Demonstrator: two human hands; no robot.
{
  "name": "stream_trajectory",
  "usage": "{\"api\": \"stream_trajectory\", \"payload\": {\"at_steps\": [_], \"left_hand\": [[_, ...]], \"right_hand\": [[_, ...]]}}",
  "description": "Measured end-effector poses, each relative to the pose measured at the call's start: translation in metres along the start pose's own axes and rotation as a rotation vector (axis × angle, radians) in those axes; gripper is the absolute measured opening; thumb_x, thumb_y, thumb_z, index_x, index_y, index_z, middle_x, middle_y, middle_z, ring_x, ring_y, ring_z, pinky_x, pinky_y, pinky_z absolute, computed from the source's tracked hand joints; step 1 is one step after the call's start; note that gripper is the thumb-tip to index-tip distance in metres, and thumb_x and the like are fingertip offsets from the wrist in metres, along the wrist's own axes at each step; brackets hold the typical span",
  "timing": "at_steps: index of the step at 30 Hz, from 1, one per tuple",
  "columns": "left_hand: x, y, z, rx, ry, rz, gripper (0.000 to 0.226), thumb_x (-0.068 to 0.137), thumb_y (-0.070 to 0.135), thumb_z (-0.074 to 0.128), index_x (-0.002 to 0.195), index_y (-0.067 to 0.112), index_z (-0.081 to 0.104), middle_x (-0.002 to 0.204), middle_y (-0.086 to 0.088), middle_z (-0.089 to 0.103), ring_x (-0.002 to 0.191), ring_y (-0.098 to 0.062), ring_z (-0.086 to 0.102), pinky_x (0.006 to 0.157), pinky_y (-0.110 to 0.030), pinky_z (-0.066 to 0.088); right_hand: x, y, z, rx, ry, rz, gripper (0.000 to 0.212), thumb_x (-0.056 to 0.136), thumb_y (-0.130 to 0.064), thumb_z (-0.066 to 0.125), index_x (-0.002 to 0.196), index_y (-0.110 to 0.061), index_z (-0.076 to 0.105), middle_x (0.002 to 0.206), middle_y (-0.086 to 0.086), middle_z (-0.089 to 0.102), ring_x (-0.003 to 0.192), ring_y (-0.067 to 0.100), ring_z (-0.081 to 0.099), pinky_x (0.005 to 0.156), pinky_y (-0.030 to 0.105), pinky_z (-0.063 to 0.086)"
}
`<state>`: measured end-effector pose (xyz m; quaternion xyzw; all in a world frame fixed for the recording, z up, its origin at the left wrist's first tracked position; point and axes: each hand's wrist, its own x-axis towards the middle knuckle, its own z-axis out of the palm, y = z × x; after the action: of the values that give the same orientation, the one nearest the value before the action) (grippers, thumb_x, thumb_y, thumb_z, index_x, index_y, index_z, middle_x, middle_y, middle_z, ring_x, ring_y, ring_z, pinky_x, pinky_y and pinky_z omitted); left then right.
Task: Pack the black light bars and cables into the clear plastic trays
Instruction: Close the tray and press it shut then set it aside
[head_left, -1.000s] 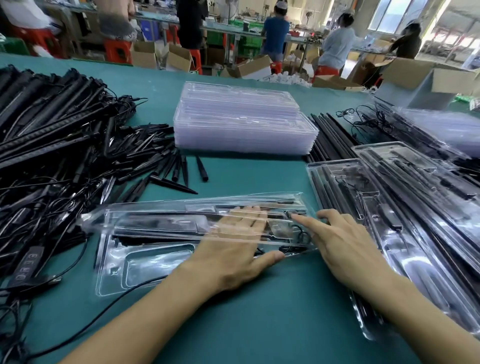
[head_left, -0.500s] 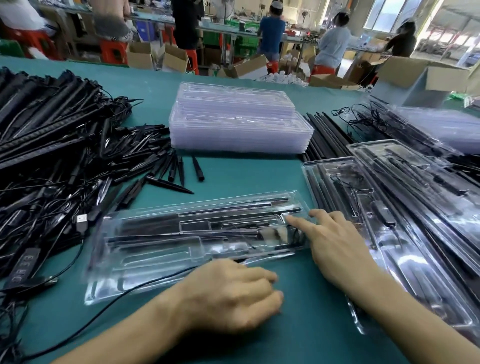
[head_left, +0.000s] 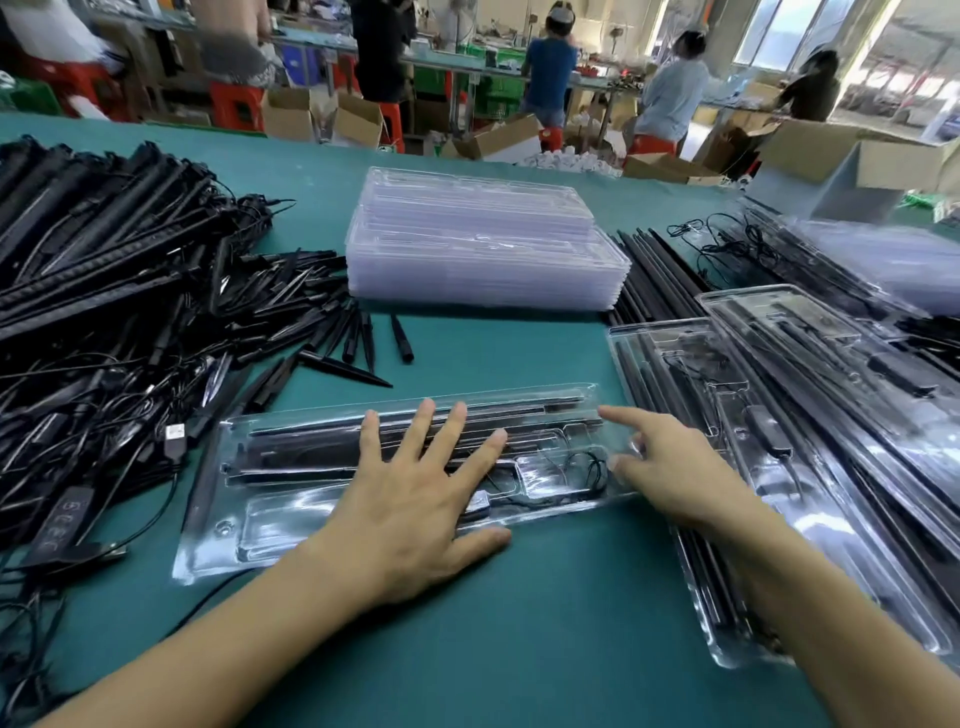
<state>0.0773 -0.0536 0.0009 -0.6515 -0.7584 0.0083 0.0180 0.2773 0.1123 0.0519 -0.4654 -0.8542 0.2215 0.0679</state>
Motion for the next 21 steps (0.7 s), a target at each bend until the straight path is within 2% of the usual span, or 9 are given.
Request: {"api": "stream_trajectory", "payload": {"at_steps": [2,4,5,7,9,12,14,16,21], "left_hand": [[-0.003,-0.009,-0.004,-0.002,0.039,0.031,0.087,0.081,0.084,0.002,0.155,0.041,-0.006,0.167,-0.005,0.001,0.153,-0.033,0.0,0.114,-0.07,0.003],[-0.008,-0.015,-0.011,0.003,0.086,0.069,0.085,0.085,0.078,0.018,0.155,0.031,0.027,0.16,-0.009,0.031,0.148,-0.035,0.027,0.108,-0.074,0.023],[-0.01,-0.017,-0.015,0.001,0.125,0.09,0.083,0.086,0.075,0.026,0.15,0.025,0.043,0.149,-0.01,0.047,0.14,-0.035,0.041,0.101,-0.075,0.033],[-0.01,-0.019,-0.018,-0.002,0.205,0.114,0.08,0.085,0.07,0.034,0.139,0.015,0.057,0.131,-0.011,0.061,0.127,-0.036,0.055,0.091,-0.075,0.042],[-0.01,-0.021,-0.02,-0.023,0.242,0.114,0.083,0.083,0.07,0.037,0.138,0.011,0.058,0.127,-0.011,0.063,0.125,-0.035,0.057,0.09,-0.074,0.044],[-0.013,-0.026,-0.022,-0.05,0.262,0.126,0.091,0.078,0.074,0.046,0.138,0.006,0.056,0.13,-0.011,0.062,0.128,-0.034,0.055,0.092,-0.073,0.044],[-0.015,-0.027,-0.021,-0.061,0.278,0.136,0.087,0.073,0.061,0.071,0.138,0.005,0.056,0.131,-0.012,0.062,0.129,-0.035,0.054,0.092,-0.074,0.043],[-0.016,-0.026,-0.019,-0.077,0.317,0.144,0.086,0.056,0.038,0.09,0.129,0.001,0.061,0.128,-0.014,0.064,0.127,-0.038,0.056,0.09,-0.075,0.043],[-0.022,-0.025,-0.018,-0.062,0.457,0.203,0.06,0.041,0.015,0.097,0.09,-0.003,0.068,0.113,-0.021,0.071,0.11,-0.043,0.065,0.078,-0.067,0.054]], "right_hand": [[0.003,-0.002,-0.008,0.237,-0.076,0.079,0.076,0.079,-0.018,0.079,0.145,-0.02,0.042,0.094,0.006,0.064,0.086,0.022,0.064,0.084,0.032,0.048],[0.004,-0.001,-0.013,0.362,-0.131,0.131,0.081,0.07,-0.019,0.087,0.139,-0.008,0.046,0.088,0.007,0.068,0.083,0.019,0.066,0.084,0.032,0.049],[0.004,0.0,-0.016,0.385,-0.138,0.138,0.072,0.067,-0.022,0.089,0.129,-0.004,0.055,0.083,0.005,0.07,0.078,0.016,0.065,0.078,0.028,0.047],[0.002,-0.001,-0.022,0.405,-0.127,0.12,0.043,0.067,-0.032,0.086,0.094,-0.002,0.073,0.071,0.002,0.072,0.068,0.008,0.064,0.065,0.02,0.042],[-0.002,-0.001,-0.025,0.434,-0.153,0.127,0.032,0.079,-0.034,0.078,0.07,-0.004,0.071,0.049,-0.004,0.059,0.044,0.004,0.048,0.045,0.015,0.033],[-0.009,-0.003,-0.021,0.582,-0.31,0.238,0.036,0.095,-0.032,0.06,0.065,-0.012,0.059,0.047,-0.007,0.043,0.037,0.006,0.027,0.033,0.014,0.018],[-0.017,-0.003,-0.017,0.676,-0.357,0.283,0.035,0.097,-0.03,0.056,0.067,-0.013,0.055,0.05,-0.007,0.042,0.037,0.005,0.029,0.032,0.011,0.015],[-0.025,-0.003,-0.014,0.778,-0.355,0.307,0.03,0.097,-0.023,0.057,0.069,-0.012,0.054,0.053,-0.004,0.046,0.037,0.007,0.038,0.03,0.011,0.017],[-0.034,-0.006,-0.004,0.96,-0.253,0.378,0.026,0.096,-0.015,0.057,0.07,-0.01,0.054,0.056,0.002,0.048,0.039,0.012,0.048,0.029,0.014,0.025]]}}
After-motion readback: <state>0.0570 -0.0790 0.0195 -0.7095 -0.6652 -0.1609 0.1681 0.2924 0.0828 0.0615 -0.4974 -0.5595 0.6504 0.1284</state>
